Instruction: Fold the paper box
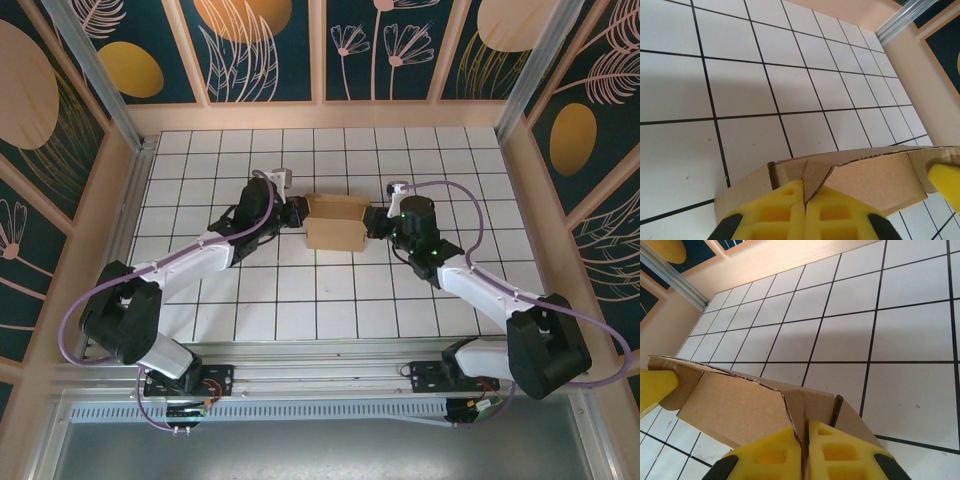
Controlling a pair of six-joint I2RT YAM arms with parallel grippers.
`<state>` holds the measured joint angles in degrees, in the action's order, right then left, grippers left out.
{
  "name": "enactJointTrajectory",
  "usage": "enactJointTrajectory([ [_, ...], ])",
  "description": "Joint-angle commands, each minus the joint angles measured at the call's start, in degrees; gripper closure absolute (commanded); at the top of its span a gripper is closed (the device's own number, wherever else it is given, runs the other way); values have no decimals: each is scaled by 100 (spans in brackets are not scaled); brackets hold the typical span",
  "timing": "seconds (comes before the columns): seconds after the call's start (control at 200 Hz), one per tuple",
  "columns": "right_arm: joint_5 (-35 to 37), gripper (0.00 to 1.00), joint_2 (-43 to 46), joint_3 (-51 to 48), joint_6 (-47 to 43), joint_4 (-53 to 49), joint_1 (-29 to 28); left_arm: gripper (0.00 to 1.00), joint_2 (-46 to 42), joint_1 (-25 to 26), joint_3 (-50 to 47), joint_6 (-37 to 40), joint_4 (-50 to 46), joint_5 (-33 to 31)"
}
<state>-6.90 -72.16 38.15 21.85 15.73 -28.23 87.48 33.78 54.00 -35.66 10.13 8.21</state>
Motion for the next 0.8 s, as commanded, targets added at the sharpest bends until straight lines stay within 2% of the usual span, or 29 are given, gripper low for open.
enactJointTrajectory([
  [0.0,-435,90,-99,-257,136,-568,-253,100,353,363,-443,70,-1310,566],
  [0.145,-387,90,-44,-297,111,-571,-253,100,250,362,-479,333,-1494,230],
  [0.521,-348,90,0,-409,205,-483,-280,100,498,464,-737,138,-1077,581],
  [0.761,-339,83,73,-466,329,-511,-280,100,438,590,-828,78,-1127,350],
  [0.796,-339,81,107,-454,329,-551,-280,96,411,594,-784,114,-1198,292],
])
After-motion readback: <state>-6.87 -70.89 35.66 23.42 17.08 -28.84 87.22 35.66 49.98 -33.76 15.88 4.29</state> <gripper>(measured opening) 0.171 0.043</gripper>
